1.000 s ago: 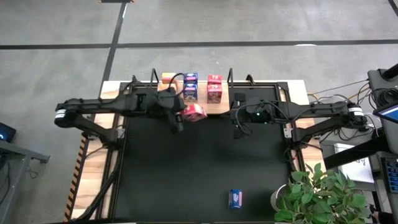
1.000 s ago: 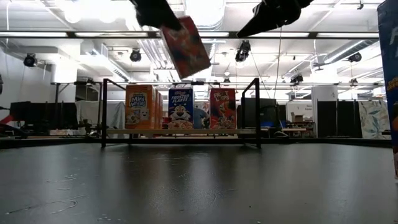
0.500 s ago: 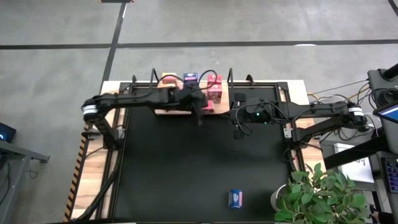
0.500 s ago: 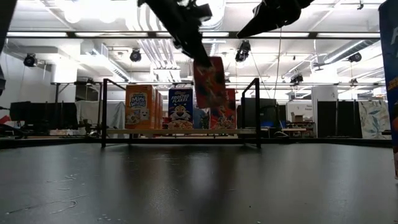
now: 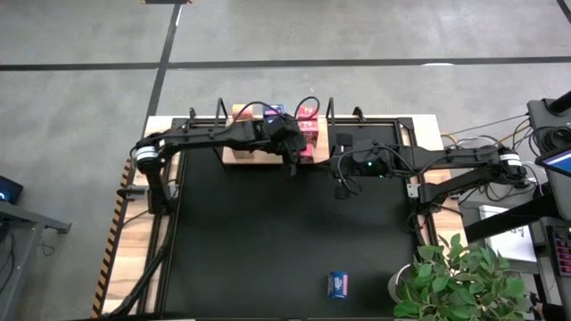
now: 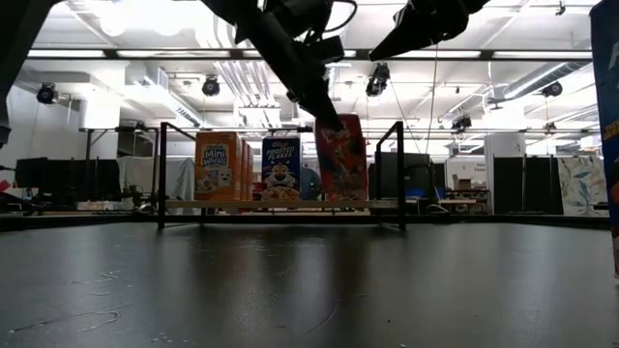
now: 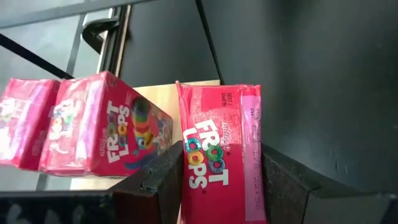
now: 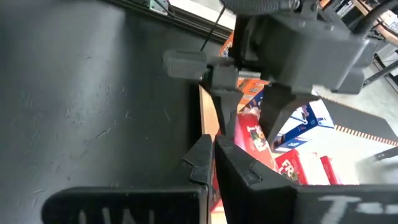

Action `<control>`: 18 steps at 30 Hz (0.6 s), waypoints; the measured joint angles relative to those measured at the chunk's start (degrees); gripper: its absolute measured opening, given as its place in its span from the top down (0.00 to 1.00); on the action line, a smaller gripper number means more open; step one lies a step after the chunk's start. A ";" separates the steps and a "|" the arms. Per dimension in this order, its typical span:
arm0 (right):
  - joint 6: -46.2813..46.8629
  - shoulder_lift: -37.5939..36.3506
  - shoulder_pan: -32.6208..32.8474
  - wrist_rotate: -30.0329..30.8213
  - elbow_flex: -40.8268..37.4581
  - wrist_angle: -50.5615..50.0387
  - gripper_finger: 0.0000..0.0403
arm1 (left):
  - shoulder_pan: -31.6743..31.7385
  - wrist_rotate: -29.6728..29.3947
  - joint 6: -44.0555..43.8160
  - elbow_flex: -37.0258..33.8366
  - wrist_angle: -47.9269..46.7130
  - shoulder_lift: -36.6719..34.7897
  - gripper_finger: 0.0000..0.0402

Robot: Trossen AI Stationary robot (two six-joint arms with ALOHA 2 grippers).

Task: Stack cereal on shelf
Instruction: Put the red cereal box on the shelf aligned with other red cereal boxes

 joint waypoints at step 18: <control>0.00 0.00 0.00 0.02 -0.02 -0.32 0.97 | 2.03 0.03 0.75 -0.07 5.05 3.66 0.60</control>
